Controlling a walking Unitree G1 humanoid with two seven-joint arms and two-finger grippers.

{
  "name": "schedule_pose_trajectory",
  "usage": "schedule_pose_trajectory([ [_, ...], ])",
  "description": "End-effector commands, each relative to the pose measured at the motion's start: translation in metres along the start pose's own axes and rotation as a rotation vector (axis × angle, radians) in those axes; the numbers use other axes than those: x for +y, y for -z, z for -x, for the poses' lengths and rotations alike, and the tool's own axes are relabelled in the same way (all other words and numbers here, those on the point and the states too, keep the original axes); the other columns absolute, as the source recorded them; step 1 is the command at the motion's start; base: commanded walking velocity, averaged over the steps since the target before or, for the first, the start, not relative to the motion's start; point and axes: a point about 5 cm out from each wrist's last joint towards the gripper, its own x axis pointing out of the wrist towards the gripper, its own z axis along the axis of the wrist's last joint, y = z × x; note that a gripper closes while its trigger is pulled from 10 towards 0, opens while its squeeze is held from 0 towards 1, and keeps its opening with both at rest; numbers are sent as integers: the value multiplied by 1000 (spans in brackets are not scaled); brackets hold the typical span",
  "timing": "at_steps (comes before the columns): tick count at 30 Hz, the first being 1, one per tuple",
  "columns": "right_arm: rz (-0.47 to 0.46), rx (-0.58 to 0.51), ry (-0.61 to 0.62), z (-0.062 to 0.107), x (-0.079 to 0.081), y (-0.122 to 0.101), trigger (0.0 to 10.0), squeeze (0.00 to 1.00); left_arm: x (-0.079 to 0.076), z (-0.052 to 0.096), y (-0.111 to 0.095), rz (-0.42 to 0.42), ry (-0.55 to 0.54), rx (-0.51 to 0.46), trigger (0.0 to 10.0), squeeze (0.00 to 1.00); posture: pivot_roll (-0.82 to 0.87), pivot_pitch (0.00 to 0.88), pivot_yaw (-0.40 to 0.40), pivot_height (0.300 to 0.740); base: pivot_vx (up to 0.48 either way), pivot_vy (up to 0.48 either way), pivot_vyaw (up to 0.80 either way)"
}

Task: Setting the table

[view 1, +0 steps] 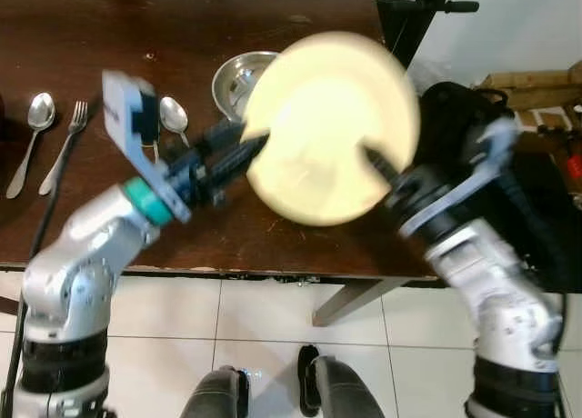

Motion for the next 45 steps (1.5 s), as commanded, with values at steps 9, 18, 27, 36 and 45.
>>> schedule_pose_trajectory([
  [9,425,-254,466,0,-35,-40,10000,0,30,-22,19,-217,-334,59,10000,0,13,88,48,740,0,0,0],
  [18,383,-221,423,2,-39,-28,10000,0,42,-9,30,-263,-474,115,10000,0,15,77,37,740,0,0,0],
  [27,107,-246,426,9,-35,-10,10000,0,47,-5,39,-318,-531,110,10000,0,16,52,29,740,0,0,0],
  [36,124,-268,449,8,-40,-13,10000,0,49,-12,36,-331,-533,92,10000,0,-1,58,33,740,0,0,0],
  [45,114,-254,449,8,-41,-12,10000,0,45,-16,34,-312,-529,63,10000,0,4,68,28,740,-94,0,0],
])
